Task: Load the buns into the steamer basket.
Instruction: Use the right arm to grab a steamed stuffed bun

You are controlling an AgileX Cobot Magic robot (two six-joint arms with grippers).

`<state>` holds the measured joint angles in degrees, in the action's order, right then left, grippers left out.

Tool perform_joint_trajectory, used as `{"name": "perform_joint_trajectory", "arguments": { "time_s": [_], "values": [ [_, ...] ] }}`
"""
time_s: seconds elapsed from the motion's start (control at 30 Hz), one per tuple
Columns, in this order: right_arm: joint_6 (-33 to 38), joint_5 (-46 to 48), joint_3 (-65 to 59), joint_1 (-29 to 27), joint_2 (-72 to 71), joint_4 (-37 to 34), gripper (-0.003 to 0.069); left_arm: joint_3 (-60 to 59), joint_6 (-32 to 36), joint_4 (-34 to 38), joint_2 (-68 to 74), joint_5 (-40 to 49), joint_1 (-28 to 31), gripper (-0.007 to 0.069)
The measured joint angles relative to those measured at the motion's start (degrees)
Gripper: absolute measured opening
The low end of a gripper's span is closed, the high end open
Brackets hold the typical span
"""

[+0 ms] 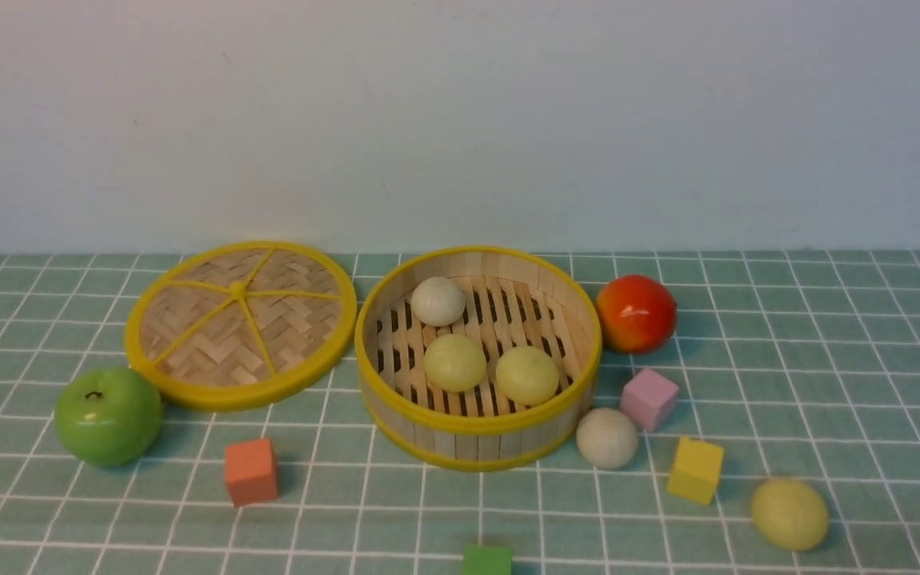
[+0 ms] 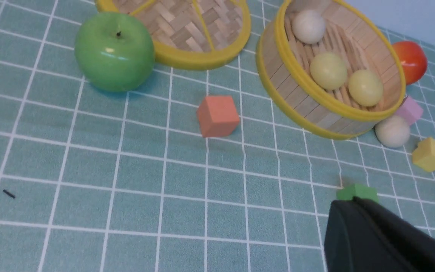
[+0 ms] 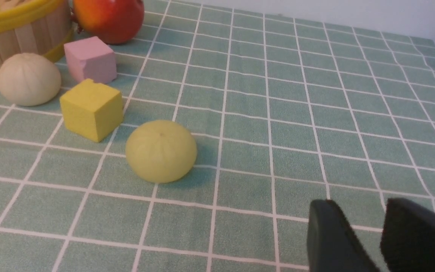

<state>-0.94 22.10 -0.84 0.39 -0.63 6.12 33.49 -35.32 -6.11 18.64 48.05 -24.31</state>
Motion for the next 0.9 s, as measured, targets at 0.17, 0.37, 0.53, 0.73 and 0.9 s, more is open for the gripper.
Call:
{"name": "perform_joint_trajectory", "arguments": {
  "time_s": [0.17, 0.37, 0.53, 0.73, 0.9],
  "values": [
    [0.0, 0.0, 0.0, 0.0, 0.0, 0.0, 0.0239, 0.0, 0.0, -0.2, 0.0, 0.1, 0.0, -0.0013],
    [0.0, 0.0, 0.0, 0.0, 0.0, 0.0, 0.0239, 0.0, 0.0, -4.5, 0.0, 0.1, 0.0, -0.0013],
    [0.0, 0.0, 0.0, 0.0, 0.0, 0.0, 0.0239, -3.6, -9.6, -17.0, -0.3, -4.6, 0.7, -0.0013],
    [0.0, 0.0, 0.0, 0.0, 0.0, 0.0, 0.0239, -12.3, -19.2, -23.9, -6.7, -12.0, 8.2, -0.0013],
    [0.0, 0.0, 0.0, 0.0, 0.0, 0.0, 0.0239, -20.5, -8.7, -19.9, -15.3, -13.7, 15.6, -0.0013]
  ]
}}
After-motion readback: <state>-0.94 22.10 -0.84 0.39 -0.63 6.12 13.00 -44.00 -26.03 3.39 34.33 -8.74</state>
